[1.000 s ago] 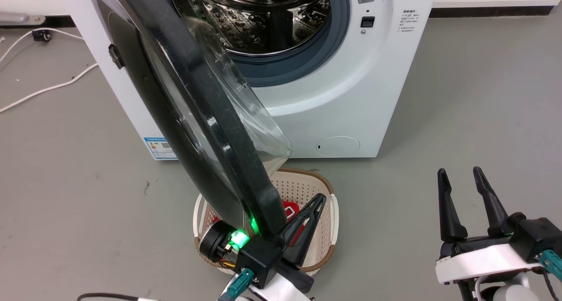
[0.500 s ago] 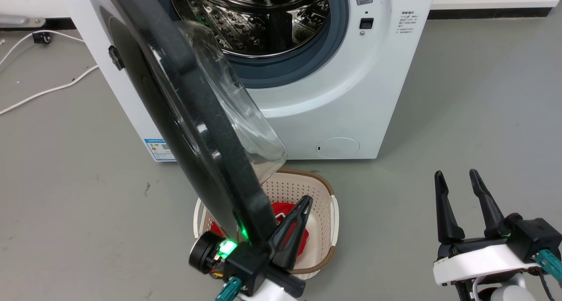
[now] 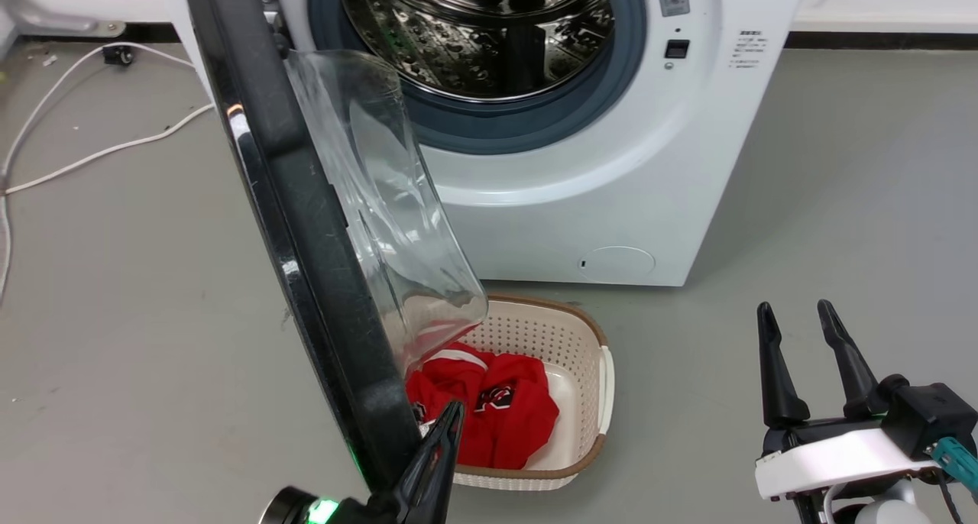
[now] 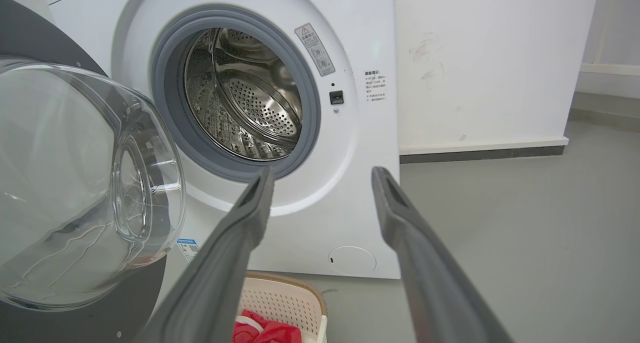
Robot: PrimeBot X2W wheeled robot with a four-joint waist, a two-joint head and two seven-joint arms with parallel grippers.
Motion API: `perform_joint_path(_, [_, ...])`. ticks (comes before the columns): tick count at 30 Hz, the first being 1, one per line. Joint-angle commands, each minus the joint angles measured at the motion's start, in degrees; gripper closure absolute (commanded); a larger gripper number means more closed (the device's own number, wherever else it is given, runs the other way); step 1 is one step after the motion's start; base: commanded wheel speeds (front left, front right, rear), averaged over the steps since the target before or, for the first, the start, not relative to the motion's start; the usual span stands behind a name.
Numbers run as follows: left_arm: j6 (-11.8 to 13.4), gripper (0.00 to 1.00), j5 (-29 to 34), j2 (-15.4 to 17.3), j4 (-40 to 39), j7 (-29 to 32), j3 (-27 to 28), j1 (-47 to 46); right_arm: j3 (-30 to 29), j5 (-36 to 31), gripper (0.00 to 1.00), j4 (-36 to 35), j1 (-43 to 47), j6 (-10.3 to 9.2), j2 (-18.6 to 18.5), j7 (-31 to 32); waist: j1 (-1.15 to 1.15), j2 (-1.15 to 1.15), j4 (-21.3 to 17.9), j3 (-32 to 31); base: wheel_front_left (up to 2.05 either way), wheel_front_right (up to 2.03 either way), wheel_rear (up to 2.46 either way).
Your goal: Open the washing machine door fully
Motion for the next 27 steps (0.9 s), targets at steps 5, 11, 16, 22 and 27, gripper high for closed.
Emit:
perform_joint_path(5, [2.0,1.00,0.1,0.6,-2.8,0.1,2.3,4.2,-0.6,-0.7,0.00,-0.1,0.7,-0.02,0.1,-0.1,0.00,0.00,3.2,0.4,0.00,0.00,0.00])
perform_joint_path(11, [3.2,1.00,0.4,0.3,-4.6,0.1,4.1,6.3,-0.8,-1.1,0.00,0.1,0.6,-0.02,0.1,-0.1,0.00,0.00,7.0,0.8,0.00,0.00,0.00])
perform_joint_path(16, [3.2,1.00,0.2,0.4,-5.9,0.0,5.5,8.0,-1.1,-1.4,0.00,0.4,0.4,-0.02,0.1,-0.1,0.00,0.00,9.5,1.2,0.00,0.00,0.00])
perform_joint_path(22, [4.7,1.00,0.4,0.6,-6.5,0.0,9.6,8.5,-1.1,-1.9,0.00,0.6,-0.2,-0.02,0.1,-0.1,0.00,0.00,11.1,1.6,0.00,0.00,0.00])
perform_joint_path(27, [5.9,1.00,0.0,1.4,-6.1,0.0,15.2,7.1,-1.2,-2.1,0.00,0.8,-0.3,-0.02,0.1,-0.1,0.00,0.00,11.8,1.7,0.00,0.00,0.00])
